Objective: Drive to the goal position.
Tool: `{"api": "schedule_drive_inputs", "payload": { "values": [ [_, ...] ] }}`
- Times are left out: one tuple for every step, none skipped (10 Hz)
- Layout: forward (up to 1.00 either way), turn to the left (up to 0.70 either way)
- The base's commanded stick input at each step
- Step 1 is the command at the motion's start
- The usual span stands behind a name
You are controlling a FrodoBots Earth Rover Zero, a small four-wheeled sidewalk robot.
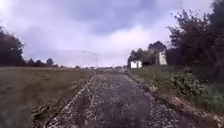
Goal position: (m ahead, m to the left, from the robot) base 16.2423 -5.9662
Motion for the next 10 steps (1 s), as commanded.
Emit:
{"api": "schedule_drive_inputs", "payload": {
  "values": [
    [0.7, 0.0],
    [0.7, 0.0],
    [0.7, 0.0],
    [0.7, 0.0],
    [0.7, 0.0],
    [0.7, 0.0],
    [0.7, 0.0],
    [0.7, 0.0],
    [0.7, 0.0],
    [0.7, 0.0]
  ]
}}
